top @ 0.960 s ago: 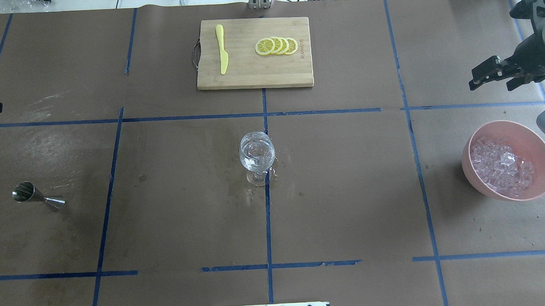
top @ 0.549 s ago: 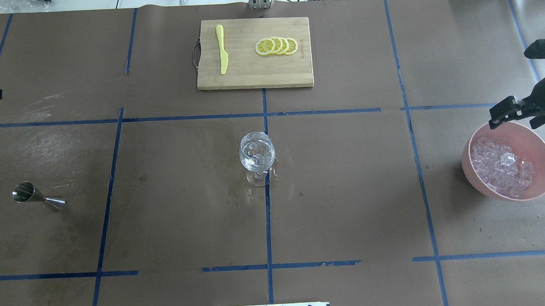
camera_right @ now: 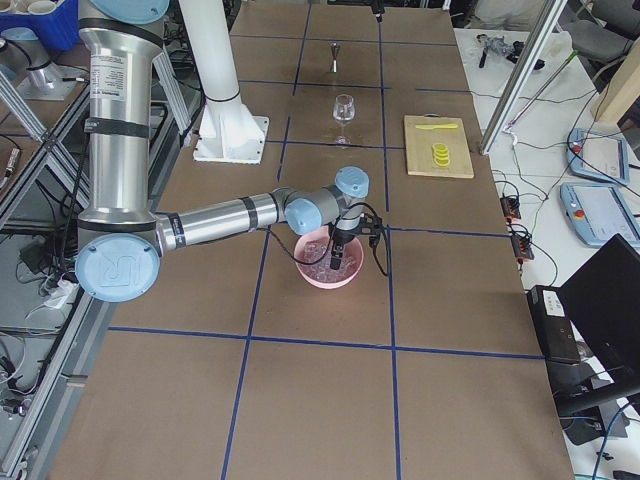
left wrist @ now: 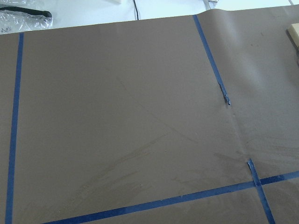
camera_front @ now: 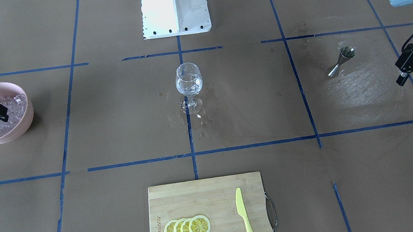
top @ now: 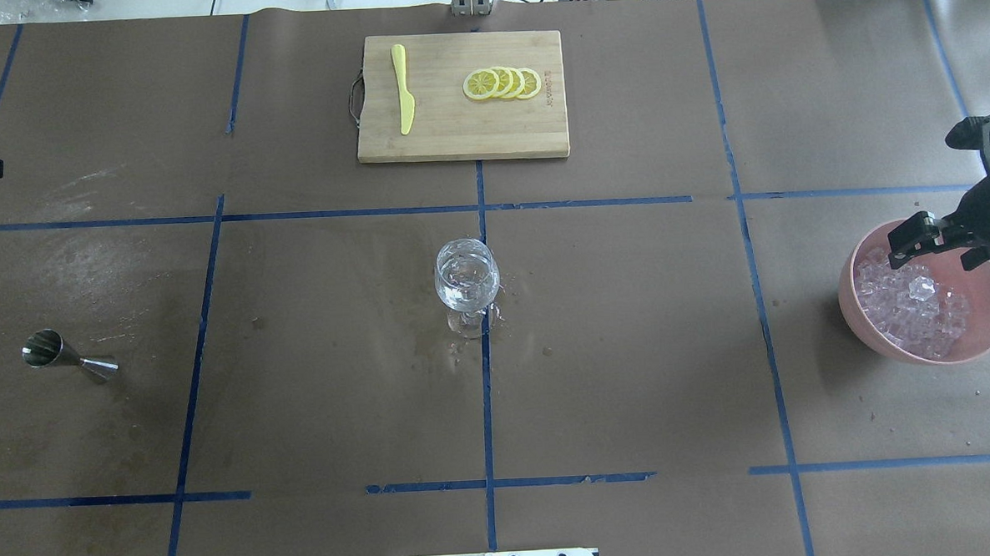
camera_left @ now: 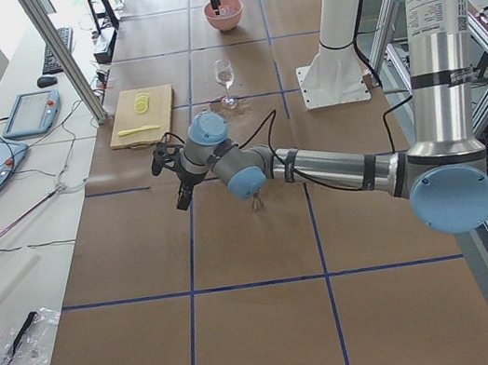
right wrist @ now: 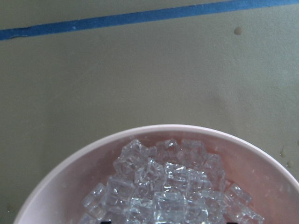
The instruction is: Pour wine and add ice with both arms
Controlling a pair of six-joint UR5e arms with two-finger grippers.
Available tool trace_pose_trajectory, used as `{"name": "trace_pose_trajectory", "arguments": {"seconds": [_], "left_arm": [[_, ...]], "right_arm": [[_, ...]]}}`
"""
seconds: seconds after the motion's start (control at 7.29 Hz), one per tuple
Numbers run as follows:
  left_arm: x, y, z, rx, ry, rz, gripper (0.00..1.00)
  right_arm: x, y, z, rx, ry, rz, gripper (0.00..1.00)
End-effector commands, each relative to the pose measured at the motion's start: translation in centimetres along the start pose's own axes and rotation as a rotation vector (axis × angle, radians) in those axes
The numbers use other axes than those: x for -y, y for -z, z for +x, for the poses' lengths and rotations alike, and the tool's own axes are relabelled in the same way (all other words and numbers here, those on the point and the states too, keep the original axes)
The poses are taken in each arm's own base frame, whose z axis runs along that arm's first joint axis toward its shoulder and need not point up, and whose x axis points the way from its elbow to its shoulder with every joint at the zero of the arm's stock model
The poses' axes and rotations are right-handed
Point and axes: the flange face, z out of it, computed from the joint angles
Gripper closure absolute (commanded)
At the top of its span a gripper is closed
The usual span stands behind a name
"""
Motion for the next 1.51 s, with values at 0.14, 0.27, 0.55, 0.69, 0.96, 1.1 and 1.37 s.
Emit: {"name": "trace_pose_trajectory", "arguments": {"seconds": [0.14, 0.27, 0.55, 0.69, 0.96, 1.1, 1.37], "left_arm": [[0.4, 1.3, 1.3, -0.017, 0.046, 0.029, 0.00], [0.6, 1.6, 1.5, -0.017, 0.072, 0.038, 0.00], [0.6, 1.9, 1.8, -0.022, 0.075, 0.045, 0.00], [0.6, 2.1, 2.0, -0.024, 0.074, 0.047, 0.00], [0.5, 2.7, 2.3, -0.029, 0.070, 0.055, 0.00], [0.4, 2.9, 2.3, -0.030, 0.069, 0.056, 0.00], [0.0, 3.0, 2.0, -0.027, 0.073, 0.052, 0.00]], "right_arm": [[-0.2, -0.3, 0.2, 0.012, -0.032, -0.001, 0.92], [-0.3, -0.2, 0.3, 0.013, -0.033, -0.001, 0.88], [-0.3, -0.2, 0.3, 0.014, -0.032, 0.000, 0.56], [-0.4, 0.1, 0.1, 0.019, -0.028, 0.004, 0.47], [-1.7, 0.7, 0.8, 0.018, -0.029, 0.001, 0.97], [-1.8, 0.7, 0.9, 0.018, -0.029, 0.001, 1.00], [-1.8, 0.6, 0.9, 0.017, -0.028, -0.001, 1.00]]}}
